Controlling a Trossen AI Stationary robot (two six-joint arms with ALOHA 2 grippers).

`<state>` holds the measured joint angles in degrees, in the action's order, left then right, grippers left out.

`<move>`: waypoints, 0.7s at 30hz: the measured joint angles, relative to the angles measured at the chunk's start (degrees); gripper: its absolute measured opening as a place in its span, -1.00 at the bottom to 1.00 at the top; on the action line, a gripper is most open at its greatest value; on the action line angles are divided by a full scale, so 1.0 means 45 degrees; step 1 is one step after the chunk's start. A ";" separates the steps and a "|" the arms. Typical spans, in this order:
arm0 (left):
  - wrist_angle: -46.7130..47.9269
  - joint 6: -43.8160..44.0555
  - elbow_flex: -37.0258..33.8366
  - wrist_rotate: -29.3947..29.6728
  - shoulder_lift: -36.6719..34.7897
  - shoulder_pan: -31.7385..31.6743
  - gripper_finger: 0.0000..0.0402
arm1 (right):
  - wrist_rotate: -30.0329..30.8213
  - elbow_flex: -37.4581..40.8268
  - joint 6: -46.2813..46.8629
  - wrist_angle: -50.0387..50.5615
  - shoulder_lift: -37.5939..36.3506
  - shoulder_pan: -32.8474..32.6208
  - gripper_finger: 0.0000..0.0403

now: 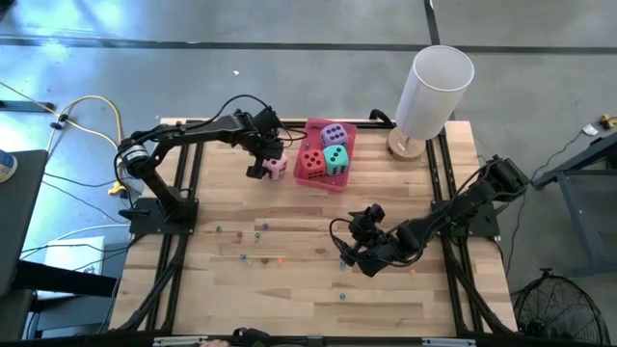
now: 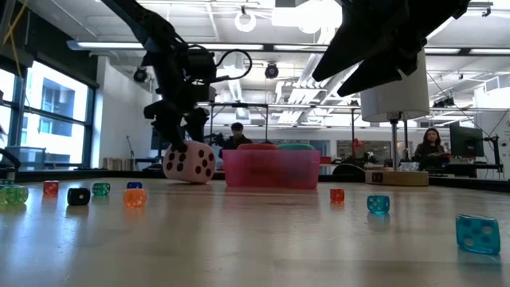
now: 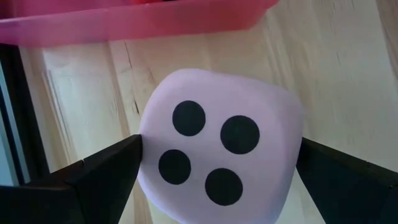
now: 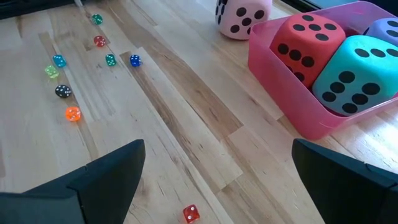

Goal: Pick & Place Dice
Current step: Put the large pink dice into the bin

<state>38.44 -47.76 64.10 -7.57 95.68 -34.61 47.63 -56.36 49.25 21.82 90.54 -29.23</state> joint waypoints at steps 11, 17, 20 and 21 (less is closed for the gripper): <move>-0.0069 0.0315 -0.0019 -0.0368 0.0029 -0.0144 0.99 | -0.0004 0.0000 0.0064 -0.0006 0.0000 0.0000 0.97; -0.0083 0.0343 -0.0024 -0.1229 0.0049 -0.0392 0.99 | -0.0004 0.0000 0.0088 -0.0053 0.0000 -0.0001 0.97; -0.0083 0.0343 -0.0024 -0.1245 0.0159 -0.0500 0.99 | 0.0001 0.0000 0.0088 -0.0053 0.0000 -0.0005 0.97; -0.0078 0.0343 -0.0024 -0.1303 0.0234 -0.0576 0.99 | -0.0004 0.0000 0.0088 -0.0053 0.0000 -0.0005 0.97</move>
<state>38.09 -46.22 63.99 -13.44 96.73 -37.20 47.62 -56.36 49.65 21.58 90.54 -29.26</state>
